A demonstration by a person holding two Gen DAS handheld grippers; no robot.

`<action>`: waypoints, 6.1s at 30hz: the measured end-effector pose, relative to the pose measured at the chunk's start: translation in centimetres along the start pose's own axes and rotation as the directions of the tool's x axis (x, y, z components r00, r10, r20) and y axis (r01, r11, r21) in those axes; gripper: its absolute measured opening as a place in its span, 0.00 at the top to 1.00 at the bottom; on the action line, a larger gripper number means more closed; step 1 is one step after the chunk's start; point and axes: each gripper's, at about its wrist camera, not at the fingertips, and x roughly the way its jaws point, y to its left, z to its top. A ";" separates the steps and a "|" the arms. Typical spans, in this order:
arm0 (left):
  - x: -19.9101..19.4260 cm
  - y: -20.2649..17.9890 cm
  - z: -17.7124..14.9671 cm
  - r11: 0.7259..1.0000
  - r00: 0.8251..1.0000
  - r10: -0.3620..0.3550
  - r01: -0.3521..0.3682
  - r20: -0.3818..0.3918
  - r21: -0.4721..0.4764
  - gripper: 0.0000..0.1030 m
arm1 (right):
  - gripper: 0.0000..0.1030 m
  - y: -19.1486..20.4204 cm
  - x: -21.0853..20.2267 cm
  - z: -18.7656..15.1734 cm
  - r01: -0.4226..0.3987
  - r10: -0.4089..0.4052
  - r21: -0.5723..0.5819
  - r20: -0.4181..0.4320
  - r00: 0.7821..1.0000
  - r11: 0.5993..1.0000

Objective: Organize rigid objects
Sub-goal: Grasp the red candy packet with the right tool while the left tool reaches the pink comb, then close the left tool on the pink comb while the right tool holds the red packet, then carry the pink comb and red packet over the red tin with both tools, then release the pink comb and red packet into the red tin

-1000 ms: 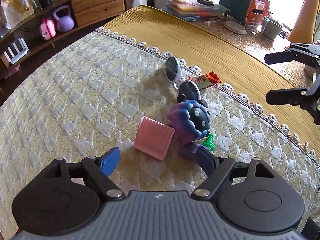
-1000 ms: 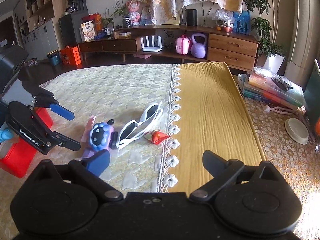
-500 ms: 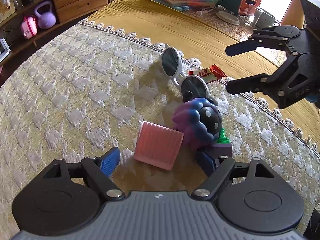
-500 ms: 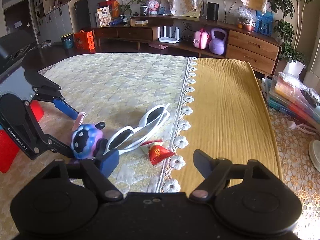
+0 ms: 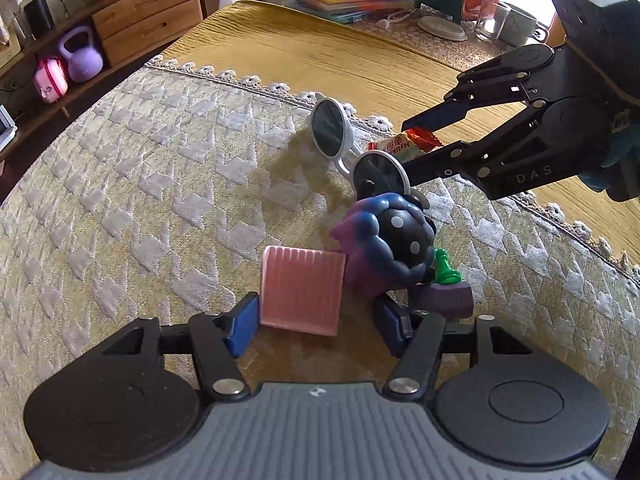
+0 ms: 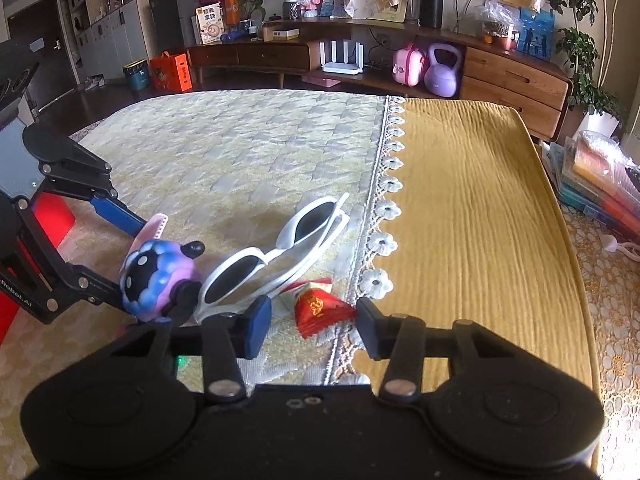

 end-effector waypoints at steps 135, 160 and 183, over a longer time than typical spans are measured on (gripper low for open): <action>-18.7 -5.2 -8.5 0.892 0.959 0.249 -0.173 0.135 -0.418 0.56 | 0.72 18.0 -15.7 -3.6 -0.092 0.066 0.097 0.242 0.968 0.991; -21.6 3.3 -21.4 0.770 0.931 0.363 -0.280 0.034 -0.573 0.55 | 0.72 30.5 -7.3 0.7 -0.127 0.131 -0.039 0.126 0.983 0.991; -16.0 4.7 -20.5 0.798 0.942 0.334 -0.308 -0.045 -0.517 0.55 | 0.69 33.1 -1.9 0.1 -0.131 0.133 -0.066 0.013 0.991 0.989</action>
